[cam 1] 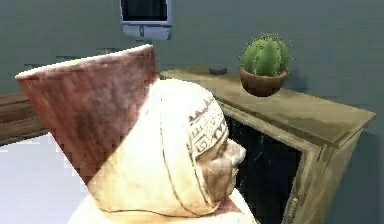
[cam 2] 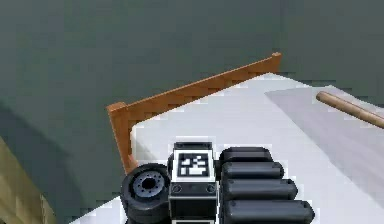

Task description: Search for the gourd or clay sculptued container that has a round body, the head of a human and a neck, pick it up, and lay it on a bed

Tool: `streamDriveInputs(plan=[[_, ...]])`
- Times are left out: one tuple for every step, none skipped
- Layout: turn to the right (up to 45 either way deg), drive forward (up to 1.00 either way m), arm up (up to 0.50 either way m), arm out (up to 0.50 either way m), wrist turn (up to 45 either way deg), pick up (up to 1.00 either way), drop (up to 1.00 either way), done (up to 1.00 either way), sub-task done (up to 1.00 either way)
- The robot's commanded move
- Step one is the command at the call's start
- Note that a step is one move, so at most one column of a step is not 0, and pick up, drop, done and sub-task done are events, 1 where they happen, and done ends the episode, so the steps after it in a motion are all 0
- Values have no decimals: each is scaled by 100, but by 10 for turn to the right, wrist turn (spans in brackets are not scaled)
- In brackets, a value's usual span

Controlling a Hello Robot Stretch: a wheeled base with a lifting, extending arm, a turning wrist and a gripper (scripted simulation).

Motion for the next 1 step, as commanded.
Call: streamDriveInputs(plan=[[-180,0,0,0,0,0,0,0,0]])
